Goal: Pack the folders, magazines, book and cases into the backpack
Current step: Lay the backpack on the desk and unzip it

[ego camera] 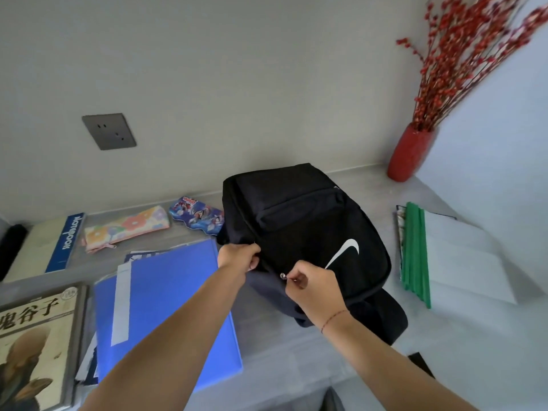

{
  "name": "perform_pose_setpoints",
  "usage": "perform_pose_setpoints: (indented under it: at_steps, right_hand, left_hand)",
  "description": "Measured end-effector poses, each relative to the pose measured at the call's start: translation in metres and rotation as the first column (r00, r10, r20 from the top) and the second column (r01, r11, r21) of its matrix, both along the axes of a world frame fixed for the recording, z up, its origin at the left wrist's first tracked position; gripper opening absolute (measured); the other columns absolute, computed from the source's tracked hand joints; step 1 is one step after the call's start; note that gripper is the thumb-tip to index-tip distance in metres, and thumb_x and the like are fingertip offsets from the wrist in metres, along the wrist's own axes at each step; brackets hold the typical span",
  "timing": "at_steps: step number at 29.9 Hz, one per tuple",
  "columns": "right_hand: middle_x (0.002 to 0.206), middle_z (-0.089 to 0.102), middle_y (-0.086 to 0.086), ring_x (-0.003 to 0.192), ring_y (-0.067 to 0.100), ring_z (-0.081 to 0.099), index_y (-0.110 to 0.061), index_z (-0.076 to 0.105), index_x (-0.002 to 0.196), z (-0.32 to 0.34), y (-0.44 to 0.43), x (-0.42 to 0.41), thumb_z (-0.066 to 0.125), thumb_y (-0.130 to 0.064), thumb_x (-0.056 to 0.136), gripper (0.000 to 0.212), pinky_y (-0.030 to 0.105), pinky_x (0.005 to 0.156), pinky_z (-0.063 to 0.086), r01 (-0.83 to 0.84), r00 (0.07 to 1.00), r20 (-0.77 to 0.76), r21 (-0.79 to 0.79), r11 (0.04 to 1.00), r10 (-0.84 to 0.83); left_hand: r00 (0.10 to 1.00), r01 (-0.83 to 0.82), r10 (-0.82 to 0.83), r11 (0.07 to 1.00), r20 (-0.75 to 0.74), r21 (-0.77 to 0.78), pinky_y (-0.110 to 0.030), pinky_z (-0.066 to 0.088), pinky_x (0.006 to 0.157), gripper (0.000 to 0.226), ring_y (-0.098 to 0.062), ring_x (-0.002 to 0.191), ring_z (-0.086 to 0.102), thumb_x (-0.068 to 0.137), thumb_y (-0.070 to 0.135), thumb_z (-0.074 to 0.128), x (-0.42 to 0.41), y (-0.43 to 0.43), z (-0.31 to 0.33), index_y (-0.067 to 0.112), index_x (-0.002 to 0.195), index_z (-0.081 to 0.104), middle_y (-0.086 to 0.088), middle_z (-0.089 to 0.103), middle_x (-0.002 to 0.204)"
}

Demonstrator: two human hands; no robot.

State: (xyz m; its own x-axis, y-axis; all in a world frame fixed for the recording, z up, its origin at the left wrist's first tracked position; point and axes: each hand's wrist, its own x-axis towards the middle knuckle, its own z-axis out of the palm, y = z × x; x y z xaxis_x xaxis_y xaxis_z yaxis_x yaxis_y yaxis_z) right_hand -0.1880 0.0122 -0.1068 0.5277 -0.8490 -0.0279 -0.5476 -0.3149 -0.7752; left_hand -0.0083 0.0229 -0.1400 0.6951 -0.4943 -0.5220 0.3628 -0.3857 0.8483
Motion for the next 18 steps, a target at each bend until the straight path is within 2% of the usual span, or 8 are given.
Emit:
perform_pose_setpoints:
  at_steps: [4,6,7,8,10,13,15,18]
  right_hand:
    - [0.058,0.06,-0.008,0.055,0.003,0.057,-0.009,0.066,0.074,0.006,-0.002,-0.019,0.062,-0.002,0.078,0.009,0.011,0.057,0.048,0.019,0.995,0.094,0.072,0.997,-0.026]
    - [0.061,0.065,-0.003,0.056,0.005,0.061,-0.009,0.068,0.077,0.009,-0.004,-0.026,0.062,-0.001,0.079,0.01,0.016,0.06,0.054,0.039,0.989,0.137,0.135,0.99,-0.057]
    - [0.062,0.067,0.002,0.055,0.007,0.063,-0.009,0.068,0.078,0.01,-0.005,-0.03,0.062,-0.001,0.08,0.01,0.018,0.059,0.055,0.047,0.986,0.151,0.172,0.984,-0.073]
    - [0.064,0.068,0.005,0.053,0.008,0.064,-0.008,0.069,0.079,0.01,-0.005,-0.031,0.063,-0.001,0.08,0.009,0.017,0.056,0.055,0.044,0.983,0.166,0.215,0.976,-0.081]
    - [0.064,0.069,0.007,0.05,0.007,0.064,-0.009,0.068,0.077,0.009,-0.005,-0.035,0.068,-0.007,0.08,0.004,0.014,0.053,0.053,0.041,0.979,0.182,0.279,0.959,-0.094]
    - [0.062,0.068,0.006,0.047,0.006,0.062,-0.009,0.066,0.074,0.006,-0.006,-0.039,0.072,-0.011,0.079,0.008,0.014,0.052,0.052,0.056,0.977,0.183,0.286,0.957,-0.112]
    - [0.066,0.067,0.005,0.048,0.006,0.062,-0.012,0.064,0.078,0.004,-0.006,-0.041,0.07,-0.01,0.081,0.007,0.014,0.052,0.053,0.066,0.982,0.155,0.253,0.965,-0.107]
    - [0.067,0.065,0.002,0.051,0.009,0.062,-0.019,0.064,0.087,-0.001,-0.003,-0.047,0.067,-0.01,0.083,0.011,0.014,0.055,0.054,0.067,0.99,0.11,0.159,0.985,-0.085]
  left_hand:
    - [0.997,-0.006,0.003,1.0,0.081,0.028,-0.032,0.042,0.065,0.035,-0.021,0.044,0.042,0.069,0.006,0.069,0.015,0.002,0.009,0.013,0.044,0.046,-0.002,0.043,0.035]
    - [0.981,0.004,-0.014,0.998,0.193,0.055,-0.03,0.043,0.068,0.022,-0.02,0.049,0.047,0.072,0.007,0.068,0.015,0.004,0.012,0.013,0.057,0.053,-0.005,0.05,0.05]
    - [0.943,0.042,-0.074,0.994,0.323,0.105,-0.029,0.043,0.068,0.012,-0.02,0.057,0.052,0.074,0.008,0.067,0.009,0.005,0.015,0.013,0.067,0.058,-0.005,0.054,0.061]
    - [0.855,0.097,-0.171,0.98,0.489,0.174,-0.029,0.043,0.07,0.007,-0.02,0.069,0.054,0.076,0.01,0.066,0.003,0.007,0.016,0.013,0.08,0.061,-0.003,0.058,0.075]
    - [0.53,0.304,-0.388,0.917,0.754,0.258,-0.031,0.042,0.082,0.019,-0.016,0.095,0.052,0.081,0.014,0.063,-0.02,0.013,0.018,0.017,0.099,0.064,0.002,0.058,0.098]
    - [0.048,0.679,-0.611,0.6,0.79,0.422,-0.032,0.035,0.1,0.02,-0.009,0.111,0.05,0.09,0.021,0.054,-0.05,0.019,0.018,0.025,0.104,0.069,0.011,0.065,0.11]
    - [-0.085,0.729,-0.72,0.426,0.689,0.536,-0.029,0.03,0.101,0.024,-0.007,0.11,0.049,0.097,0.029,0.045,-0.054,0.024,0.013,0.027,0.105,0.067,0.014,0.065,0.108]
    - [-0.123,0.696,-0.744,0.407,0.657,0.591,-0.029,0.032,0.095,0.024,-0.011,0.099,0.047,0.098,0.033,0.041,-0.054,0.028,0.009,0.022,0.101,0.063,0.009,0.062,0.099]
